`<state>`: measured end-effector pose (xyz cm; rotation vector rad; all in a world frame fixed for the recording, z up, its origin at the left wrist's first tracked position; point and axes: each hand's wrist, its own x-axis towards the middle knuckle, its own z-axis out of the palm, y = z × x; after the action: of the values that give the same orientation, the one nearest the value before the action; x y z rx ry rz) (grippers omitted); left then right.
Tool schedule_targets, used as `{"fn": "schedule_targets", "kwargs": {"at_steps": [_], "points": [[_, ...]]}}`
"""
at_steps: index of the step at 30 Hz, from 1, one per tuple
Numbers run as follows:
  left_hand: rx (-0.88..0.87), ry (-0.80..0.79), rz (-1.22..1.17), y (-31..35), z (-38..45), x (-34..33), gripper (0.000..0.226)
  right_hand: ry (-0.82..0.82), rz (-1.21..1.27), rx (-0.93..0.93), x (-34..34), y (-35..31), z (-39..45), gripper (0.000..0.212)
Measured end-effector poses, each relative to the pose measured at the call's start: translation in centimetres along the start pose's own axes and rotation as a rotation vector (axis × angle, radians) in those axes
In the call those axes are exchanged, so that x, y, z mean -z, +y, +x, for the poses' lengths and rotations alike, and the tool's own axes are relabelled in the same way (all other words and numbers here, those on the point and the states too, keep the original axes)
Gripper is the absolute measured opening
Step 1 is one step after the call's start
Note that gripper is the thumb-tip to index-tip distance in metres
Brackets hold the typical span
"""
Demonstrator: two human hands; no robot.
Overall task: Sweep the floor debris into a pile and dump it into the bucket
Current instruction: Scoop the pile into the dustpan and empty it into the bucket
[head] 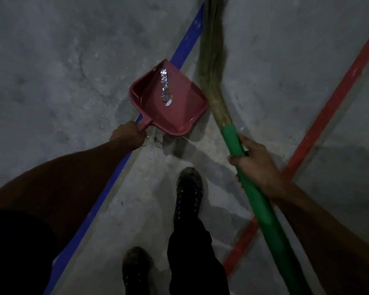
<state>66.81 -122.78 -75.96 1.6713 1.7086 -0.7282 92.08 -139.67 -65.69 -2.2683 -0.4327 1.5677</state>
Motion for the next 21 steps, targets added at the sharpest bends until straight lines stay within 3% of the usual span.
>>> {"fn": "schedule_targets", "kwargs": {"at_steps": [5,9,14,18,21], "points": [[-0.019,-0.016,-0.010,0.0,-0.3,-0.2,0.038,-0.150,-0.115,0.098,-3.8,2.4,-4.5,0.072],[-0.017,-0.028,-0.011,-1.1,-1.0,-0.6,0.035,-0.072,0.002,0.073,-2.0,2.8,-8.2,0.073],[0.024,-0.021,0.010,-4.6,-2.0,-0.7,0.042,0.042,0.025,0.043,1.0,0.5,-4.5,0.067],[0.044,-0.035,0.021,-6.7,-2.1,-1.2,0.036,-0.036,0.032,-0.041,-0.5,-0.3,-1.0,0.067],[0.060,-0.034,0.042,-6.6,-2.3,-1.2,0.038,-0.112,-0.087,-0.003,-3.9,1.6,-2.3,0.056]]}}
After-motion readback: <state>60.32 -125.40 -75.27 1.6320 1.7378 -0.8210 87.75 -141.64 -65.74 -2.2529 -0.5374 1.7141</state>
